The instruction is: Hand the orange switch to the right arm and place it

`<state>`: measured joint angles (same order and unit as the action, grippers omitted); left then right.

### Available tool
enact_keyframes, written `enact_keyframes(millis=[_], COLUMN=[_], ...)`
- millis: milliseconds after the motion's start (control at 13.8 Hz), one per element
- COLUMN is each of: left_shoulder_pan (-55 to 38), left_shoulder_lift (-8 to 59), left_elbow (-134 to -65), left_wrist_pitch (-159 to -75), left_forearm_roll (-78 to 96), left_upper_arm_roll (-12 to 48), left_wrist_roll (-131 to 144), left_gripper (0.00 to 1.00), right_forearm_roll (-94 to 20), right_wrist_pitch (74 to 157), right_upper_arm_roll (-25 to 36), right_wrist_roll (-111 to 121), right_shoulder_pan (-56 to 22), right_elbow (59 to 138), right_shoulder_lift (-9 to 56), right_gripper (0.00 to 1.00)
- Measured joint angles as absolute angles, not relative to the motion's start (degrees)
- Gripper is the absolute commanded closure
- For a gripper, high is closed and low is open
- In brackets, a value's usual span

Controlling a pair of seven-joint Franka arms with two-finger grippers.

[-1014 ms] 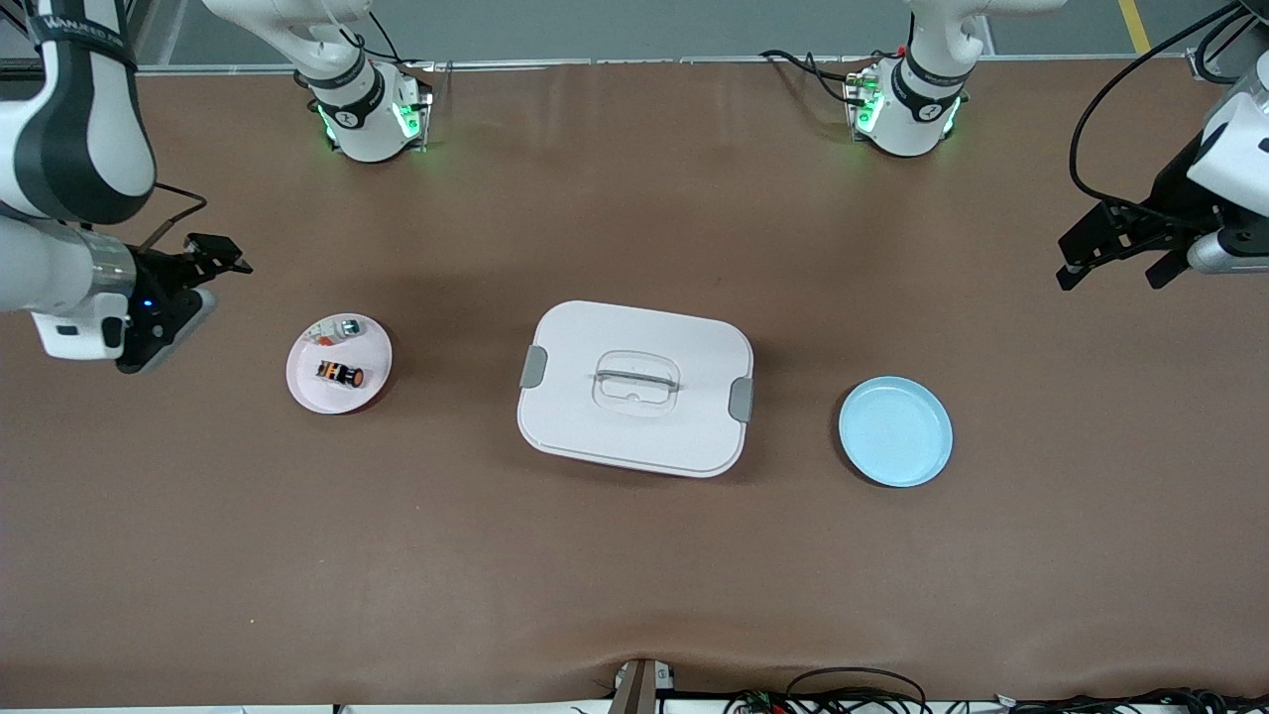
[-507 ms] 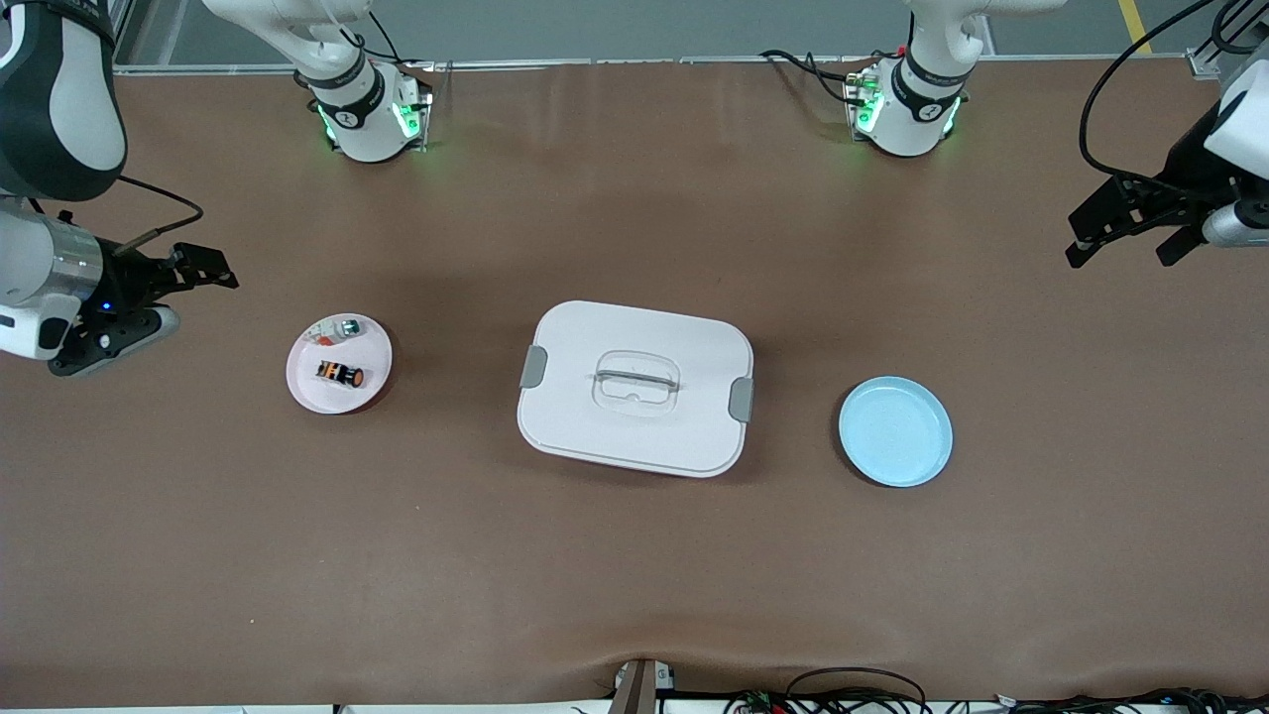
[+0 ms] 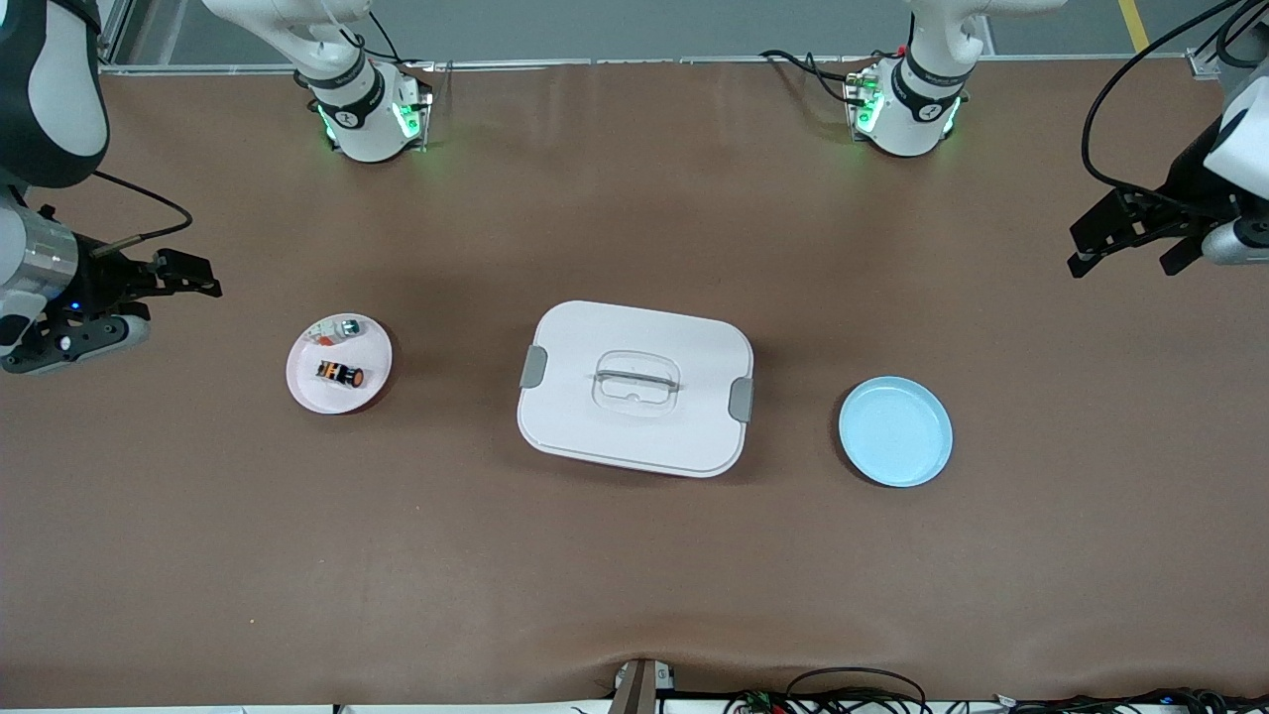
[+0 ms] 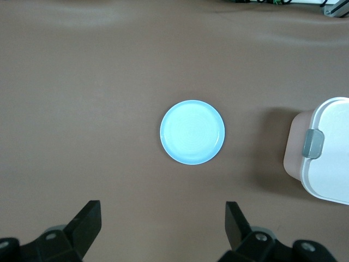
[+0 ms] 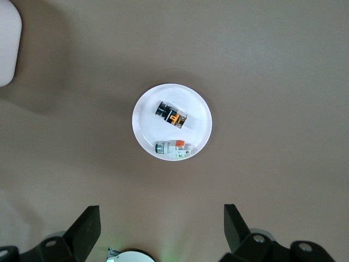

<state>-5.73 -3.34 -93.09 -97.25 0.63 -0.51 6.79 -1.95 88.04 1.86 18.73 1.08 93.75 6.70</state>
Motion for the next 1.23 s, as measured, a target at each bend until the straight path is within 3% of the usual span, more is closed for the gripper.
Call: enact_keyframes(millis=[724, 1231], left_shoulder_pan=[-5.7, -5.7], left_shoulder_lift=[-2.6, -2.6], left_elbow=[-92.7, -92.7], left_wrist_pitch=[-95.6, -95.4], left_forearm_roll=[0.6, 0.6], left_upper_arm_roll=[-0.3, -0.4], left_wrist_roll=[6.8, 4.1], left_gripper=[0.0, 0.0], right_forearm_roll=[-1.8, -1.0], right_wrist_pitch=[87.9, 81.4], right_upper_arm_roll=[2.2, 1.7], right_wrist_roll=[10.1, 5.5], right_shoulder_pan=[3.6, 3.5], right_elbow=[88.3, 79.9], right_shoulder_lift=[7.3, 7.2], right_gripper=[0.0, 0.0])
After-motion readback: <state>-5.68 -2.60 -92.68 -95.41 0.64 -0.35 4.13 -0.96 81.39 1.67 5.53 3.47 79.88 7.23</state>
